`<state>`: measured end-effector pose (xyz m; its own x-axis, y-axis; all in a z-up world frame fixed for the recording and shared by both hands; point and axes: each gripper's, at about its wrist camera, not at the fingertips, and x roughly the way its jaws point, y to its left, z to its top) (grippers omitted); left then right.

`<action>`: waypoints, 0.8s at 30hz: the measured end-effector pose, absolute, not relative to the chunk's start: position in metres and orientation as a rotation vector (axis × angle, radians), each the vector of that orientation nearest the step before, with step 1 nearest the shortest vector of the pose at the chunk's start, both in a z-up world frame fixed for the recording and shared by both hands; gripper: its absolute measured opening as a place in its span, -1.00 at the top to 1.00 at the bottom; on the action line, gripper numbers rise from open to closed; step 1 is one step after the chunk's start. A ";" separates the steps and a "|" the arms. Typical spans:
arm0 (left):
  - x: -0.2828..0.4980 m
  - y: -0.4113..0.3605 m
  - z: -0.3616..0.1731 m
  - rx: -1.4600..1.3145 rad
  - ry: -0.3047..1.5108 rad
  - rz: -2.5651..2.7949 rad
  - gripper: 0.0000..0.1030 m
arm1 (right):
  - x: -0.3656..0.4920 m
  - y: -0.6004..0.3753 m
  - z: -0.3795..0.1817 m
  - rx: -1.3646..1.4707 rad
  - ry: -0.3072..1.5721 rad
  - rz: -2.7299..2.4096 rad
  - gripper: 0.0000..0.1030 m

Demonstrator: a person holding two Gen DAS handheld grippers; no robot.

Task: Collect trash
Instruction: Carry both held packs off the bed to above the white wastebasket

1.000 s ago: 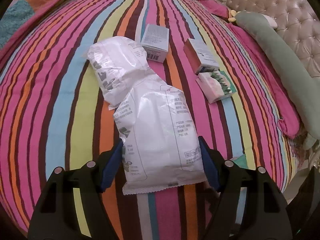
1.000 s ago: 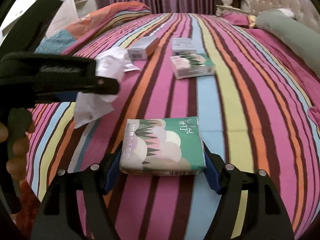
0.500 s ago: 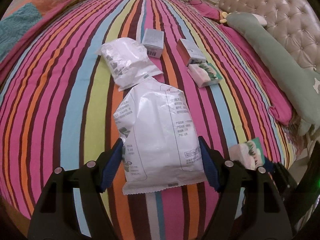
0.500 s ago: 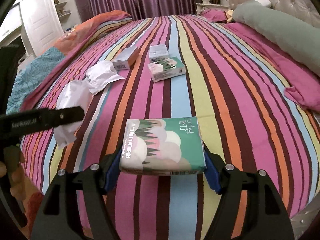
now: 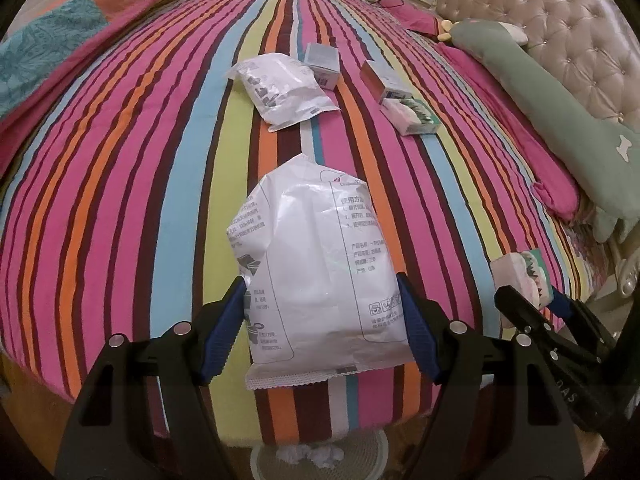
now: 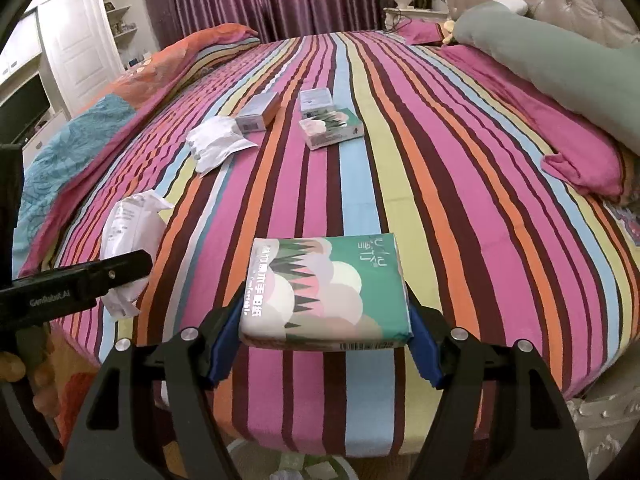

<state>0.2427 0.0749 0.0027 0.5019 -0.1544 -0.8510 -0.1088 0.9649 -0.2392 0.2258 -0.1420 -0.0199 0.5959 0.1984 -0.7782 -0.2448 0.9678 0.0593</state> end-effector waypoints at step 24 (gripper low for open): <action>0.124 0.060 -0.003 -0.208 1.029 -0.082 -0.38 | 0.137 -0.167 -0.020 0.060 0.923 0.257 -0.31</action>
